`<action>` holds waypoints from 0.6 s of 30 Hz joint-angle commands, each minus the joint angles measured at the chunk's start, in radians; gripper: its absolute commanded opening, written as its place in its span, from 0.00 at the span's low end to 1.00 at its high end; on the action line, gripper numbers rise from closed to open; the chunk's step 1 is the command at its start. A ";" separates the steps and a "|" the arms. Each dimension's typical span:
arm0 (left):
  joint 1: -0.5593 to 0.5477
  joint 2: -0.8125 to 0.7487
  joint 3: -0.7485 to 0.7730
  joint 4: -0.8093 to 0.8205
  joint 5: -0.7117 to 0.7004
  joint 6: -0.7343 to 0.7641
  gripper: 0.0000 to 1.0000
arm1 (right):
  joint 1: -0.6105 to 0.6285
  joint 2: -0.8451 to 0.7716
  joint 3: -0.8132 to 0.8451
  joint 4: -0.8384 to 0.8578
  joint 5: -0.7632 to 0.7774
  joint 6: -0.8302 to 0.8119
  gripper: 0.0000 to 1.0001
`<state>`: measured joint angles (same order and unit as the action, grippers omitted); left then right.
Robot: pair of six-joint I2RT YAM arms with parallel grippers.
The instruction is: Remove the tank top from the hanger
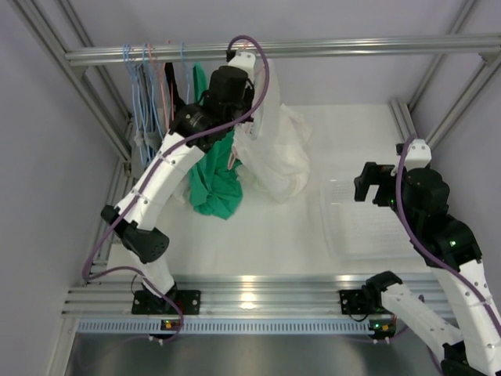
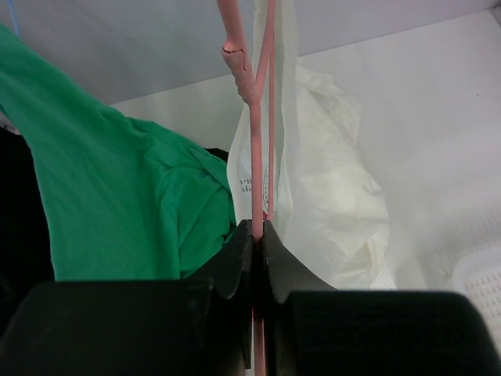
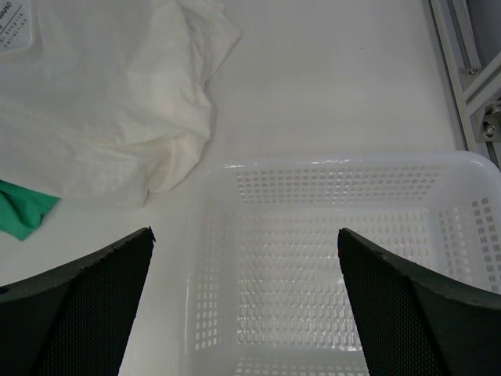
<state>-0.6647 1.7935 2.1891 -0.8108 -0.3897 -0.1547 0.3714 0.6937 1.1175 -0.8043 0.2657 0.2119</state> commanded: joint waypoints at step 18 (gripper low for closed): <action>-0.001 -0.371 -0.367 0.190 0.029 -0.063 0.00 | 0.011 0.026 -0.074 0.169 -0.105 0.035 0.99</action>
<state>-0.6533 1.4910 1.8587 -0.6106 -0.3832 -0.2028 0.3714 0.7212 1.0451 -0.7361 0.1951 0.2325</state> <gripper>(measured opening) 0.048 0.993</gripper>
